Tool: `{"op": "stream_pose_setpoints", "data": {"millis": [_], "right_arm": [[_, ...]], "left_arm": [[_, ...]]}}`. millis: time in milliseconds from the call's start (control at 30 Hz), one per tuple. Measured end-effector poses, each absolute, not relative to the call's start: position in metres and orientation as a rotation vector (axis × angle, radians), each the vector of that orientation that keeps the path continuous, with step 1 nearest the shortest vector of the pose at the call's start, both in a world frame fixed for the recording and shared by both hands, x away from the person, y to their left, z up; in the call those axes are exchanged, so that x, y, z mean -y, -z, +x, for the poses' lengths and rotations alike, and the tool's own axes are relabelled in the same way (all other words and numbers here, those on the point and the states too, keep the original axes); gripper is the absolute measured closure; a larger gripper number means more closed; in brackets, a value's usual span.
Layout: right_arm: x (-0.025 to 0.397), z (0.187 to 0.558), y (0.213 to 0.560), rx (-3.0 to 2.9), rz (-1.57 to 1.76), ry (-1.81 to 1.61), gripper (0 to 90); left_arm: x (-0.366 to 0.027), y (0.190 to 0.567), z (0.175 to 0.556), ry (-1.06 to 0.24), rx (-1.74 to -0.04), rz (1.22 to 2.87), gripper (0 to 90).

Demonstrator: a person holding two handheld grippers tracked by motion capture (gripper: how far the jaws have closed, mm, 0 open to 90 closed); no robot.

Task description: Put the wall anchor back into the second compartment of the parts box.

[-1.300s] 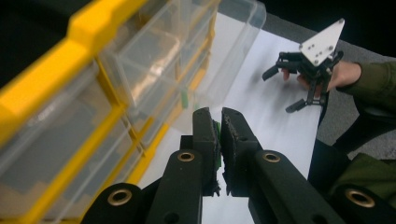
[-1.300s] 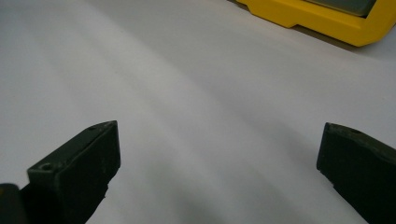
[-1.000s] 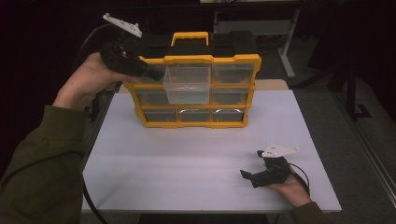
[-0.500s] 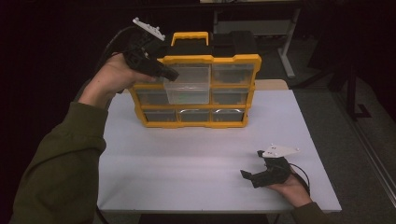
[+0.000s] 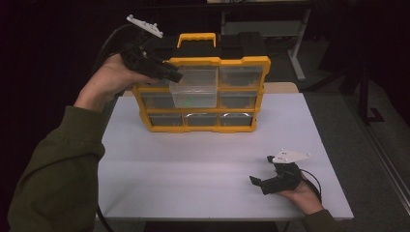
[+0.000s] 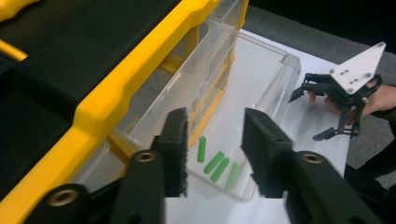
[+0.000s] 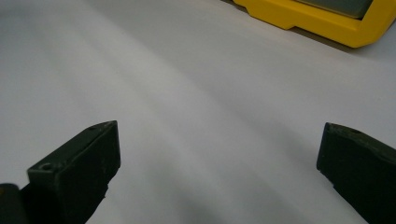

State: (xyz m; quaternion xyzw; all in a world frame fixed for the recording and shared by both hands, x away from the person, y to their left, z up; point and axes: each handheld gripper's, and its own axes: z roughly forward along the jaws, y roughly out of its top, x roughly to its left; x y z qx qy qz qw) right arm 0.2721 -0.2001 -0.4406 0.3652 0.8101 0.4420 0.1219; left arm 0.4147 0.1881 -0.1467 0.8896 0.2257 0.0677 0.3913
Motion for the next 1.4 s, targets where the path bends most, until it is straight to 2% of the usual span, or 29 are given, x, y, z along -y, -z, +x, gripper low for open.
{"op": "stream_pose_setpoints", "data": {"millis": [200,533,1167,1400], "right_arm": [[0.2,0.272,0.44,-2.362,1.063,-1.29,0.0],[0.199,0.272,0.441,-2.365,1.066,-1.289,0.0],[0.199,0.272,0.441,-2.367,1.072,-1.284,0.0],[0.199,0.272,0.441,-2.366,1.071,-1.285,0.0]], "left_arm": [[-0.204,0.148,0.406,-0.184,-0.586,2.232,40.6],[-0.225,0.167,0.388,-0.228,-0.573,2.207,21.3],[-0.234,0.23,0.365,-0.263,-0.591,2.191,9.2],[-0.235,0.255,0.359,-0.255,-0.593,2.19,1.9]]}}
